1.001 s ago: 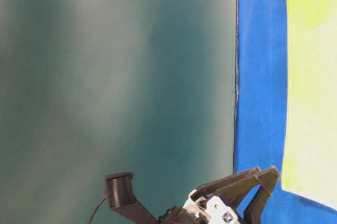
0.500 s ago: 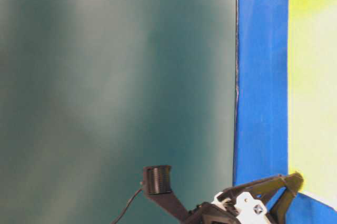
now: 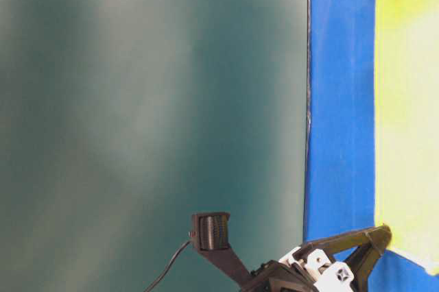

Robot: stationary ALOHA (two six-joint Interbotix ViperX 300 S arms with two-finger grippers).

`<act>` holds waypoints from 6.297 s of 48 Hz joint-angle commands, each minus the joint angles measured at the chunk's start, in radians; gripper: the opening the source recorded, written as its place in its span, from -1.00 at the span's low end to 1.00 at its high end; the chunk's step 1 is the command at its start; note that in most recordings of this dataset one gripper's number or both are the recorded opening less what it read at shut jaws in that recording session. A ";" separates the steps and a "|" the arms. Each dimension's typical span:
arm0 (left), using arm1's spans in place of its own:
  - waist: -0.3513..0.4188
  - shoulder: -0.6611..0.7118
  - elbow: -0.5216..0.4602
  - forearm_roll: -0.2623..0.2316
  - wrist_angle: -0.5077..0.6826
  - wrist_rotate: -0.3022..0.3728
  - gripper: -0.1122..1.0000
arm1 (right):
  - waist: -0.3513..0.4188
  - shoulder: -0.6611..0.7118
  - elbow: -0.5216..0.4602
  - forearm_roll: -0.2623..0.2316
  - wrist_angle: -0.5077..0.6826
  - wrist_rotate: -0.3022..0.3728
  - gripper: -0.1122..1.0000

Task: Fold the yellow towel.
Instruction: 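Grasp the folded towel's left and right ends with both grippers, then lift the strip and rotate it vertical, left gripper swinging down, then lay the strip down vertically, release, and pull both grippers outward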

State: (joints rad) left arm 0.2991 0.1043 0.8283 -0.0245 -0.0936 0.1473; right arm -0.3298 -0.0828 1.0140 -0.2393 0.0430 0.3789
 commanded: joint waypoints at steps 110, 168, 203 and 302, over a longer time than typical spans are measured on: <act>-0.442 -0.069 -0.445 0.000 0.046 0.132 -0.72 | -0.155 -0.094 -0.422 -0.247 0.155 0.034 -0.72; -0.443 0.104 -0.370 -0.003 -0.061 -0.066 -0.72 | -0.144 0.130 -0.431 -0.236 -0.063 0.046 -0.72; -0.439 0.067 -0.291 0.000 -0.061 -0.002 -0.58 | -0.137 0.146 -0.443 -0.195 -0.026 0.049 -0.72; -0.189 -0.632 0.259 -0.006 -0.256 -0.123 0.18 | -0.081 -0.538 0.067 -0.040 -0.143 0.048 0.24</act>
State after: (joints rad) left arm 0.0706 -0.5584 1.1275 -0.0276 -0.3298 0.0245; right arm -0.3958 -0.6519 1.1275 -0.2838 -0.1120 0.4280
